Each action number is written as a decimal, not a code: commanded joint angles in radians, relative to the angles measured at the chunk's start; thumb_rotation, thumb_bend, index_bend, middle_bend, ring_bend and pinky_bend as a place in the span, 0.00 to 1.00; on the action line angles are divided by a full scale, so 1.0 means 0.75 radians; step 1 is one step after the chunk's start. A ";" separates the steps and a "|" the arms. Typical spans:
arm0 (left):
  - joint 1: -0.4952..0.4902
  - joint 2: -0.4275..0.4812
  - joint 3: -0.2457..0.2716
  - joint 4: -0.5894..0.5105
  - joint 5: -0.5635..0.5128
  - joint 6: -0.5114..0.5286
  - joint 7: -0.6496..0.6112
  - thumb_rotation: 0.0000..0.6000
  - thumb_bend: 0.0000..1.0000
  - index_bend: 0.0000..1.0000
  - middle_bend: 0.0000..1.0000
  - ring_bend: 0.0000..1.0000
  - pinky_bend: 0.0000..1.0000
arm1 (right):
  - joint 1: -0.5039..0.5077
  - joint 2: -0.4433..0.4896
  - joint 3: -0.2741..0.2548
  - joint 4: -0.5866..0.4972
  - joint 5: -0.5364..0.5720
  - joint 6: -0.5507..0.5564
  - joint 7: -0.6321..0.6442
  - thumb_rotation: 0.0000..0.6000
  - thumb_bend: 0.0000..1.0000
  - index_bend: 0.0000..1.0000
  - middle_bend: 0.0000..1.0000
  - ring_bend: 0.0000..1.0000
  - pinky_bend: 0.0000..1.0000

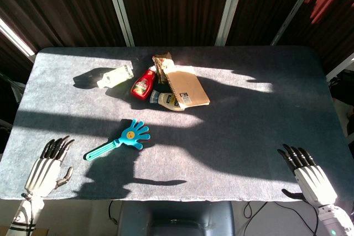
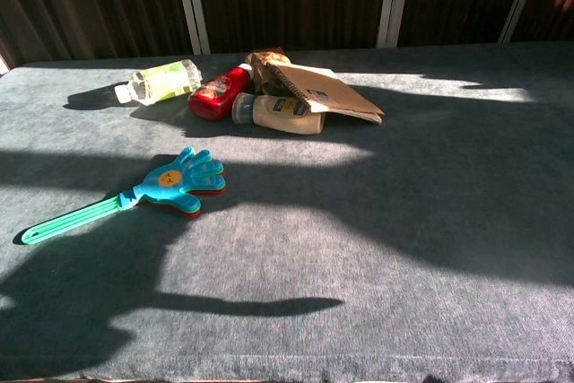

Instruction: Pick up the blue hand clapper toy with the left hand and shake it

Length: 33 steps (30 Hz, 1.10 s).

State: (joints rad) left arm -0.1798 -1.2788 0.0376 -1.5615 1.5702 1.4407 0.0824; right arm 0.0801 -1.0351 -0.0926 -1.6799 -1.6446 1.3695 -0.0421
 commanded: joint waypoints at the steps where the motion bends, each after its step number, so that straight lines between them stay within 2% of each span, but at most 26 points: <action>1: -0.024 -0.038 0.002 0.034 0.037 -0.019 -0.082 1.00 0.43 0.00 0.00 0.00 0.00 | 0.004 0.001 0.001 -0.004 0.002 -0.006 0.006 1.00 0.15 0.00 0.00 0.00 0.00; 5: -0.073 -0.183 -0.041 0.138 0.015 -0.075 -0.345 1.00 0.43 0.00 0.00 0.00 0.00 | 0.010 -0.006 0.004 0.003 0.011 -0.020 0.000 1.00 0.15 0.00 0.00 0.00 0.00; 9: -0.140 -0.305 -0.110 0.218 -0.086 -0.198 -0.472 1.00 0.42 0.01 0.00 0.00 0.00 | 0.019 -0.016 0.000 0.007 0.017 -0.046 -0.011 1.00 0.15 0.00 0.00 0.00 0.00; 17: -0.242 -0.515 -0.219 0.363 -0.298 -0.373 -0.241 1.00 0.39 0.13 0.00 0.00 0.00 | 0.021 -0.013 0.003 0.005 0.021 -0.045 -0.006 1.00 0.15 0.00 0.00 0.00 0.00; 27: -0.282 -0.673 -0.270 0.504 -0.414 -0.396 -0.079 1.00 0.38 0.22 0.00 0.00 0.00 | 0.025 -0.005 0.002 0.004 0.020 -0.046 0.011 1.00 0.15 0.00 0.00 0.00 0.00; 33: -0.290 -0.737 -0.280 0.584 -0.418 -0.371 -0.068 1.00 0.38 0.29 0.00 0.00 0.00 | 0.023 -0.001 0.005 0.003 0.020 -0.035 0.016 1.00 0.15 0.00 0.00 0.00 0.00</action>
State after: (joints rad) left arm -0.3952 -1.8261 -0.1702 -1.1288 1.2572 1.1578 0.0307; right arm 0.0972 -1.0362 -0.0887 -1.6775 -1.6297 1.3429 -0.0298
